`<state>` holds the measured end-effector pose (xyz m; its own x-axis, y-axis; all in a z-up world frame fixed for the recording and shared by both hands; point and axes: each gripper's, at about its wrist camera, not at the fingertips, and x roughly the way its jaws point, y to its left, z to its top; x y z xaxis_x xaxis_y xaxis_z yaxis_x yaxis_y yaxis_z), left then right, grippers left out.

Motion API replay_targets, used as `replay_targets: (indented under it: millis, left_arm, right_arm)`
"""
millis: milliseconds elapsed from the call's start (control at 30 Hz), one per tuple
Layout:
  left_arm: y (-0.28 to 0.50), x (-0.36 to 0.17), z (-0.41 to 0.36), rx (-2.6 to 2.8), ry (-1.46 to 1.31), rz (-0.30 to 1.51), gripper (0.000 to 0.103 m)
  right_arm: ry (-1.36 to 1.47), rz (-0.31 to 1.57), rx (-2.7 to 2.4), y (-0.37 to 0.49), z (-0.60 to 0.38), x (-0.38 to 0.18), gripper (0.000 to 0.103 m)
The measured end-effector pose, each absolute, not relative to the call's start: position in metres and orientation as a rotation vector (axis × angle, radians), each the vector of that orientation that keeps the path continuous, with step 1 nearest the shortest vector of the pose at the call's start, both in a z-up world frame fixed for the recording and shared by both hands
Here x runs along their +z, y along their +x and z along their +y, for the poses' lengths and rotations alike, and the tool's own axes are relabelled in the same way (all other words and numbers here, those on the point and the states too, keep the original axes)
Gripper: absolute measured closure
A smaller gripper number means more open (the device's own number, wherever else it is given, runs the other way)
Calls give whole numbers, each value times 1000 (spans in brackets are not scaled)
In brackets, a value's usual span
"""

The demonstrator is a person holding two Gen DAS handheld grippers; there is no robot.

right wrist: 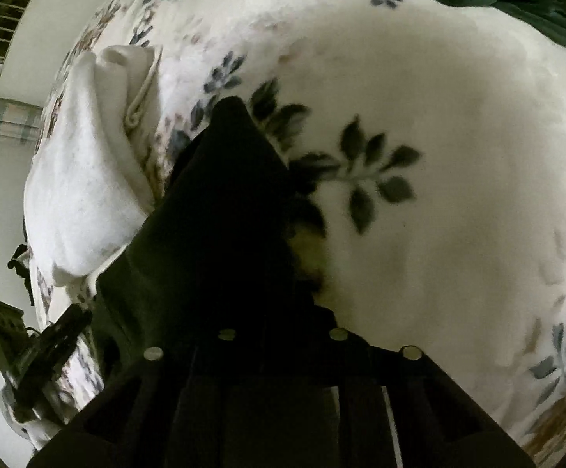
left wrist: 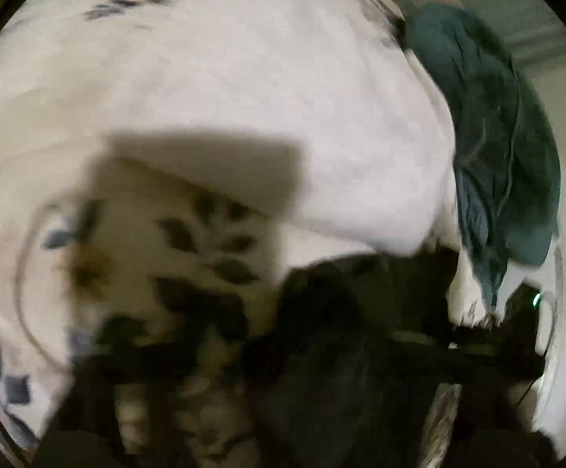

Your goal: Fold small clothes

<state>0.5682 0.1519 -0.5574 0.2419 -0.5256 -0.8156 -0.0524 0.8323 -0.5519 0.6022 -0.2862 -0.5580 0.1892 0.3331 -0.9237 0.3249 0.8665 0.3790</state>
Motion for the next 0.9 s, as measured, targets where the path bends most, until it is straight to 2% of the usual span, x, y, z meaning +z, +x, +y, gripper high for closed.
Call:
replay_targets:
  millis: [33,67,100,133,200,433,533,600,633,667,700,733,767,800,900]
  left_arm:
    - [569,-562,142,-349,-483,1322,21]
    - [571,-567,125,-341,-433,1336,27]
    - [571,-569,116,-337,-391,1325,66]
    - [570,-569,110,-333,-348,1308,94]
    - [568,-563,105,-332,-299,1291,97]
    - [578,-575,122,-322,-298,1314,96]
    - [580,-564,125,-322,-322,1344,92]
    - [571,-546,128,-322,-303,1347,90]
    - [562,-535,128,-334,-296,1327,89]
    - [559,-526,126,-333,-283,1309,80]
    - [547,-513,128,-326,-262,1282,57]
    - [533,-502,131,-319,-249,1263,40]
    - [526,-495,128,-312,-247,1250,11]
    - [508,-484,134,-302,-256,1233,5]
    - [464,-465,136,-251,-270,1236,5]
  right_arm:
    - [584,1404,17,605,-286,-557,67]
    - [595,1402,19,608,-287,-558,61]
    - [598,1404,17,609,-287,-559,61]
    - [603,1413,24,611,-286,-561,62]
    - [576,1407,30,610,-283,-559,93]
    - [498,1379,-33,615,-286,-558,95]
    - [492,1417,-16,621,-282,-561,92]
    - [554,1431,15,613,-288,-553,81]
    - [577,1435,34,610,-290,-550,64]
    - [607,1436,67,600,-292,-543,48]
    - [616,1438,90,589,-294,-537,45]
    - [616,1441,106,580,-294,-533,45]
    - [604,1452,131,563,-292,-526,44]
    - [594,1463,142,549,-291,-522,43]
    - [594,1514,188,493,-288,-513,42]
